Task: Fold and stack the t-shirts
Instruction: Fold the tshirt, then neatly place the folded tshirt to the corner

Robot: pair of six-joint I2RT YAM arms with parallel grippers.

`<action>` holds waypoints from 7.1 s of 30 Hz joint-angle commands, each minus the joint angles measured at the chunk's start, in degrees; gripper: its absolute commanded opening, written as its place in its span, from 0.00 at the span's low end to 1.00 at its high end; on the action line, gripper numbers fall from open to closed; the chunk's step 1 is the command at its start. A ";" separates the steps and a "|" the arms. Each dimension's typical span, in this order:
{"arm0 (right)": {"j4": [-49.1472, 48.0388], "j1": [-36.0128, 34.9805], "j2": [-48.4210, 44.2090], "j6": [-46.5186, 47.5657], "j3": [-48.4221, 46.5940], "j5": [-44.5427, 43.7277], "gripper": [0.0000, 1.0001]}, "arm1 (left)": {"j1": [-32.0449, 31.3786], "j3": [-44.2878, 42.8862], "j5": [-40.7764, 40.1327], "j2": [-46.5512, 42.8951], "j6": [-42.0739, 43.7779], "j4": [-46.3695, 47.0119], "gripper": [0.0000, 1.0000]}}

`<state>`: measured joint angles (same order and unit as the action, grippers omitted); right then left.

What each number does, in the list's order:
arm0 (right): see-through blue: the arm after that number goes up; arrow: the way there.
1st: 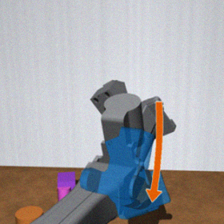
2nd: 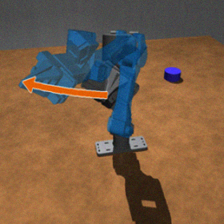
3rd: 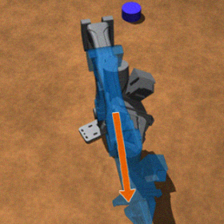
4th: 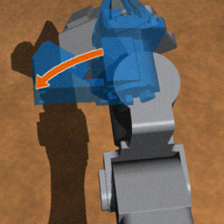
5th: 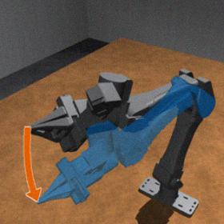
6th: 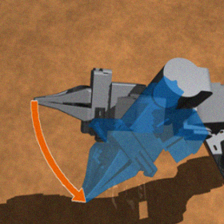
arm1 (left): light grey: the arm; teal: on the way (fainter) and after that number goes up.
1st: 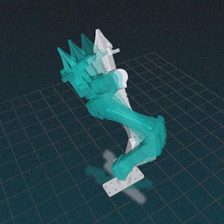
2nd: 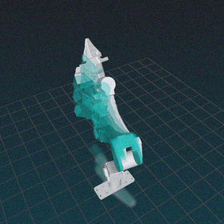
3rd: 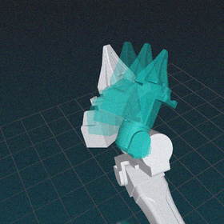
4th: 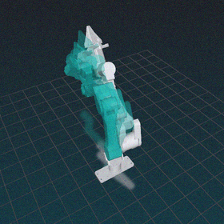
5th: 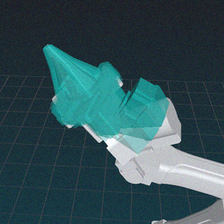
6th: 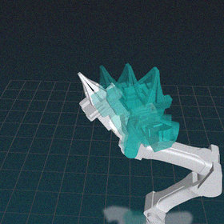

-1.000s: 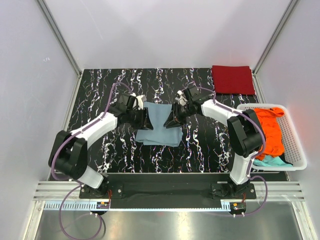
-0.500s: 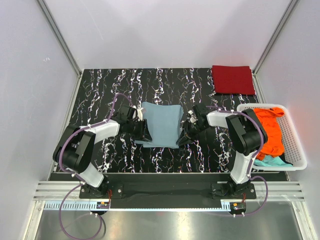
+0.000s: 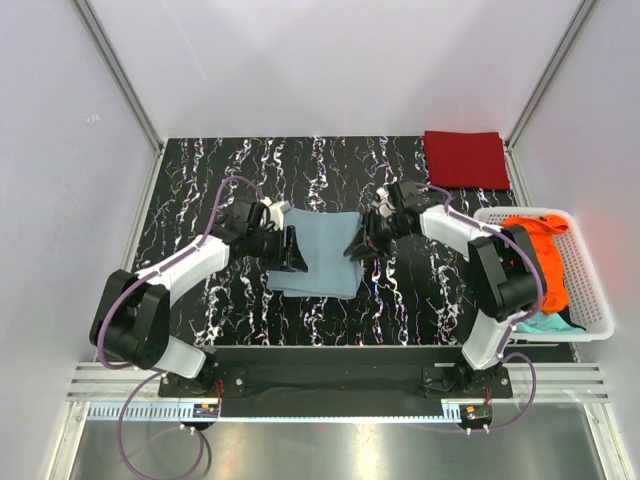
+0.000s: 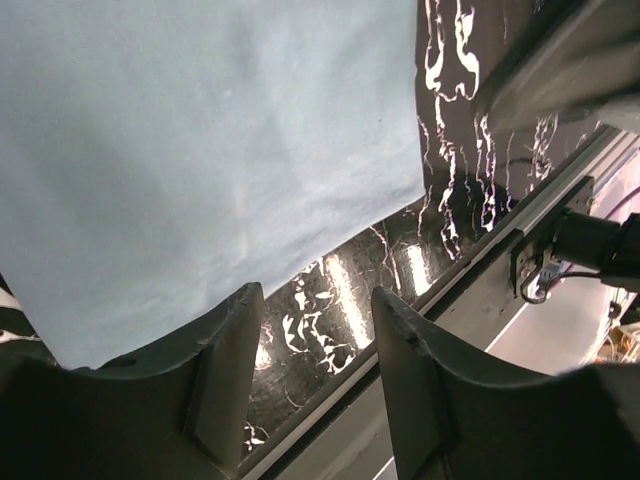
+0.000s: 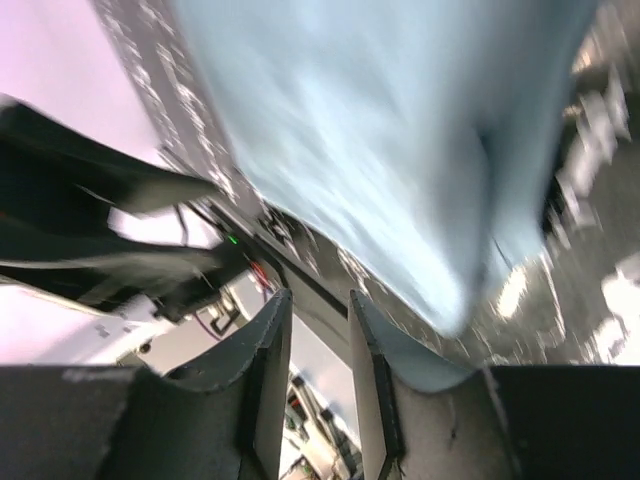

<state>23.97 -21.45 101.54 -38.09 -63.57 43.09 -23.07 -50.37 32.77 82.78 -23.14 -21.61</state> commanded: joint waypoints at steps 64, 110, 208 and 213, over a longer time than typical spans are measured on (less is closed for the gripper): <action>-3.66 -8.43 -26.57 -12.70 29.20 -11.36 0.49 | 12.71 24.42 0.45 1.08 -13.85 12.98 0.20; 5.90 5.63 12.90 7.14 -16.57 -18.03 0.52 | -0.31 -4.92 1.76 -7.29 -10.61 -0.12 0.63; 11.01 9.68 -15.76 6.89 6.89 -7.85 0.69 | -44.78 22.33 -67.40 11.08 -106.32 40.07 0.59; 12.24 9.76 -15.14 7.85 4.95 -7.67 0.70 | -44.43 22.07 -68.63 11.43 -108.25 37.42 0.54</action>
<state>34.94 -12.14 86.24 -32.12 -55.29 35.00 -67.77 -28.10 -31.77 92.42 -115.70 21.06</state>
